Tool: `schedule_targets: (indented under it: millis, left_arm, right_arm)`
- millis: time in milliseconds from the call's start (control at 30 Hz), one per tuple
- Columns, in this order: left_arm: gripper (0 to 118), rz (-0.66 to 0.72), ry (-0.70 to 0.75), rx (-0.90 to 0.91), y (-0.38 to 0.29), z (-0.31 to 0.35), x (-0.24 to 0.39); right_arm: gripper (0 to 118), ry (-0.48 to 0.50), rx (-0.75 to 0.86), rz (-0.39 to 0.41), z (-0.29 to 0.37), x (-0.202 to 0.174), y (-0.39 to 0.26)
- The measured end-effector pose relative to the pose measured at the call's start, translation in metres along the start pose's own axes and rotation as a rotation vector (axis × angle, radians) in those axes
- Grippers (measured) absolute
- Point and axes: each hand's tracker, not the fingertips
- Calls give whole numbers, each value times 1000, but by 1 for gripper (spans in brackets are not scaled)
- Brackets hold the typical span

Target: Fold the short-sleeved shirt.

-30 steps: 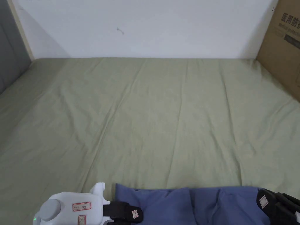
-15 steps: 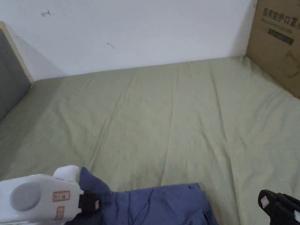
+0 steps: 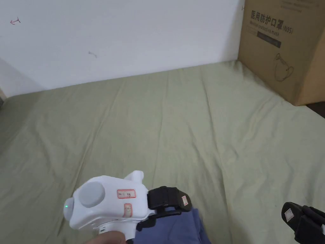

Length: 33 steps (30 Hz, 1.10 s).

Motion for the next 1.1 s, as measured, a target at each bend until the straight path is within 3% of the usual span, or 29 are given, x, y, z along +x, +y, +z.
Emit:
schedule_targets:
  millis: [33, 67, 100, 133, 167, 233, 400, 700, 800, 867, 1033, 1100]
  left_arm:
    - [109, -34, 46, 13, -2, 11, -2]
    - [94, -58, 84, 23, -3, 19, -4]
    - [66, -101, 102, 43, -5, 30, -7]
    - [66, -145, 122, 63, -13, 44, -6]
    - [53, -185, 169, 90, -18, 51, -6]
    - [0, -244, 260, 118, -29, 54, -4]
    - [0, -211, 134, 108, -32, 21, 5]
    - [0, -263, 209, -79, -49, -122, 21]
    - [0, -105, 40, -40, -46, -128, 17]
    - [0, -34, -59, -51, -51, -125, 18]
    - [0, -265, -119, 210, -57, -32, 57]
    - [0, -395, -14, 393, -62, 29, 75]
  right_arm:
    - [0, -2, 0, -1, -2, 1, 0]
    - [0, -1, -2, -5, -3, 2, 0]
    - [0, 1, -4, -10, -5, 3, 1]
    - [0, 4, -4, -17, -6, 4, 1]
    - [0, 7, -1, -21, -7, 4, 0]
    - [0, 9, 3, -25, -7, 3, 0]
    - [0, 14, 0, -15, -6, 3, -2]
    - [0, 30, 2, -52, 0, 15, -4]
    - [0, 22, -5, -41, 2, 16, -3]
    - [0, 33, -13, -46, 3, 16, -3]
    - [0, 88, -16, -63, 8, 4, 11]
    - [0, 116, 20, -39, 14, -8, 21]
